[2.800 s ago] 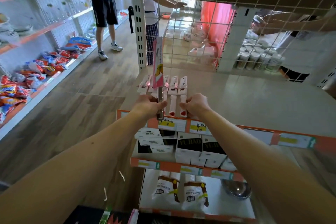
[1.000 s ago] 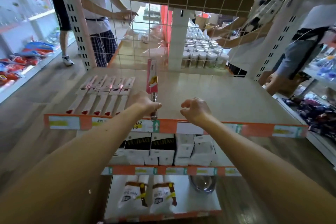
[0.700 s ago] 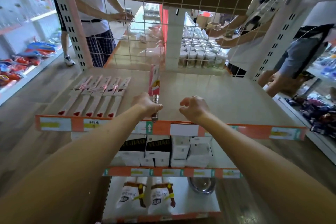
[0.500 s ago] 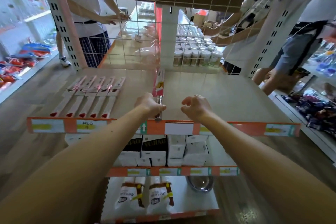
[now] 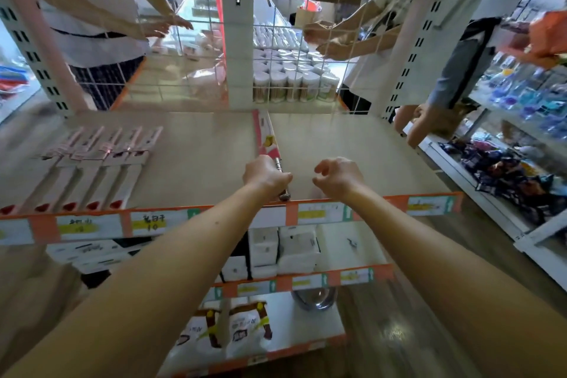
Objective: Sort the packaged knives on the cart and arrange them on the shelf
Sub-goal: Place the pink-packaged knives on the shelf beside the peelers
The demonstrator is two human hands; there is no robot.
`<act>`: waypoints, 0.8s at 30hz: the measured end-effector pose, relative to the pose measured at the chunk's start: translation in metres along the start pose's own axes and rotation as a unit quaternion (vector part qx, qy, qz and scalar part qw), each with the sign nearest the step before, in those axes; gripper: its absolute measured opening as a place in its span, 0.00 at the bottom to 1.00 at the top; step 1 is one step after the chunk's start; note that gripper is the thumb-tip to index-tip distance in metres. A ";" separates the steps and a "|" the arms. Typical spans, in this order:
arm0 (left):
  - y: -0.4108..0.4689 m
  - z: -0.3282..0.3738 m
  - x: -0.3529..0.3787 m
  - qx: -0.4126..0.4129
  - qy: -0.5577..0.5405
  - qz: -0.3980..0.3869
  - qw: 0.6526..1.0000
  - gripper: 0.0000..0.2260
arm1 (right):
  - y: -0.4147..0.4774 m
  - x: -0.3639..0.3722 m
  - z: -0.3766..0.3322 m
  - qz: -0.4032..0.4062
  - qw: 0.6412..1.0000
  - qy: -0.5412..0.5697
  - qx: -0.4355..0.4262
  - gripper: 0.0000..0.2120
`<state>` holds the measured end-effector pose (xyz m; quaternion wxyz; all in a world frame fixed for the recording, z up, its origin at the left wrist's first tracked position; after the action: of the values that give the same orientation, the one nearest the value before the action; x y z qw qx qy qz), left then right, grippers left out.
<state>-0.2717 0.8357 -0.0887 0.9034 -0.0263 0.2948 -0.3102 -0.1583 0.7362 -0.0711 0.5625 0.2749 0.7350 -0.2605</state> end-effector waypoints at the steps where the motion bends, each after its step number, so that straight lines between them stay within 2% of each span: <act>1: 0.000 0.001 0.003 -0.001 -0.003 -0.004 1.000 0.14 | 0.001 -0.001 0.005 0.002 1.000 0.003 0.005 0.16; 4: 0.001 0.006 0.009 0.002 -0.011 -0.003 1.000 0.10 | 0.003 -0.007 0.016 0.014 1.000 0.001 0.013 0.15; 6: 0.000 0.006 0.011 -0.004 -0.007 -0.004 1.000 0.12 | 0.003 -0.010 0.022 0.017 1.000 0.007 0.019 0.15; 9: 0.001 0.003 0.008 -0.013 -0.008 -0.002 1.000 0.10 | 0.005 -0.011 0.027 0.013 1.000 0.009 0.019 0.15; 12: 0.001 0.001 0.002 -0.019 -0.003 0.006 1.000 0.14 | 0.007 -0.013 0.028 0.015 1.000 0.015 0.019 0.15; 19: -0.001 -0.007 -0.011 -0.013 0.011 -0.001 1.000 0.10 | 0.012 -0.015 0.023 0.022 0.999 0.031 0.007 0.14; 24: -0.003 0.000 -0.001 -0.001 -0.001 -0.016 1.000 0.11 | 0.014 -0.014 0.015 0.019 0.999 0.037 0.000 0.15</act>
<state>-0.2740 0.8339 -0.0875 0.8987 -0.0326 0.2939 -0.3240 -0.1355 0.7344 -0.0618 0.5394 0.2982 0.7500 -0.2399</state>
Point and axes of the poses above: each hand's wrist, its own y-axis towards the middle knuckle, its own x-axis out of the palm, z = x × y, the point moved 8 cm from there along y, towards the middle knuckle, and after that the axes turned 11 degrees about -y, right-handed, at the moved point
